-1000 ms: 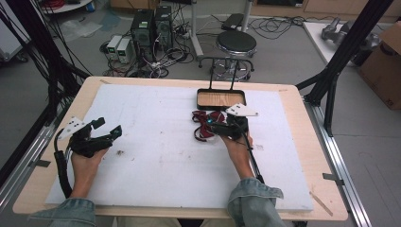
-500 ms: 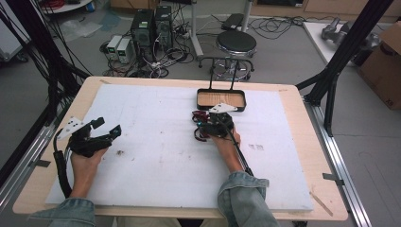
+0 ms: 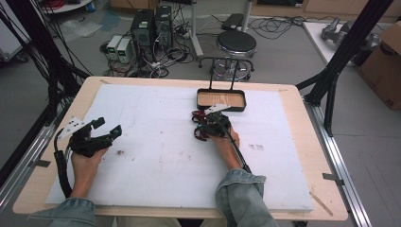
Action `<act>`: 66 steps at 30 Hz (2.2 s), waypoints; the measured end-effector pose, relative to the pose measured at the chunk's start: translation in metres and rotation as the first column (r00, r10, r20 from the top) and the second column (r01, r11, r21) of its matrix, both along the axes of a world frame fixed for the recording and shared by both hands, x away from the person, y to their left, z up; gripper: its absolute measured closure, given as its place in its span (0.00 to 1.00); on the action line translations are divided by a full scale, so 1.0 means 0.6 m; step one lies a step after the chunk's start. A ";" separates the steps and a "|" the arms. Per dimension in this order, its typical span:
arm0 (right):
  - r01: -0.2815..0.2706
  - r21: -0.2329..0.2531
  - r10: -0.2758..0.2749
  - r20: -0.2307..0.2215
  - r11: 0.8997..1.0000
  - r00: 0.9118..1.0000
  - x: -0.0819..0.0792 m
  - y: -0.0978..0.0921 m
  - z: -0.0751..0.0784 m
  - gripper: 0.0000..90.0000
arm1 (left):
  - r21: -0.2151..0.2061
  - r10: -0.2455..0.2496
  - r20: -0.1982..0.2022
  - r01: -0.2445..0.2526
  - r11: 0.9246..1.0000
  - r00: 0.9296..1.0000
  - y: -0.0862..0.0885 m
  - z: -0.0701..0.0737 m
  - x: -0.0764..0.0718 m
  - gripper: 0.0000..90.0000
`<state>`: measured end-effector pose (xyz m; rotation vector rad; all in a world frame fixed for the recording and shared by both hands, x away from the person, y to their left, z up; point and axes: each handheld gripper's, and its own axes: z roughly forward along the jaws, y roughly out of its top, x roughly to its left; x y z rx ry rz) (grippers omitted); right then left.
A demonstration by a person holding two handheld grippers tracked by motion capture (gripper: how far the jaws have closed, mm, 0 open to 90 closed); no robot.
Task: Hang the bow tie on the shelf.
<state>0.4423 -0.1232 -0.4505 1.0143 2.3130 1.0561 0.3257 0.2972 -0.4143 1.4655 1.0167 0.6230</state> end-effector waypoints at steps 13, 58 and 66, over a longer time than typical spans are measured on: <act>-0.021 -0.096 0.027 0.066 0.995 0.997 -0.012 0.022 0.007 0.81 | 0.003 0.003 -0.003 -0.003 1.000 1.000 0.001 0.000 0.000 0.16; 0.162 0.153 -0.213 0.422 0.975 0.881 -0.045 -0.156 0.209 0.81 | 0.014 -0.010 -0.015 0.010 1.000 1.000 -0.005 -0.003 0.001 0.16; 0.192 0.232 -0.279 0.441 0.954 0.853 -0.028 -0.193 0.224 0.81 | 0.014 -0.011 -0.012 0.011 1.000 1.000 -0.006 -0.004 0.003 0.16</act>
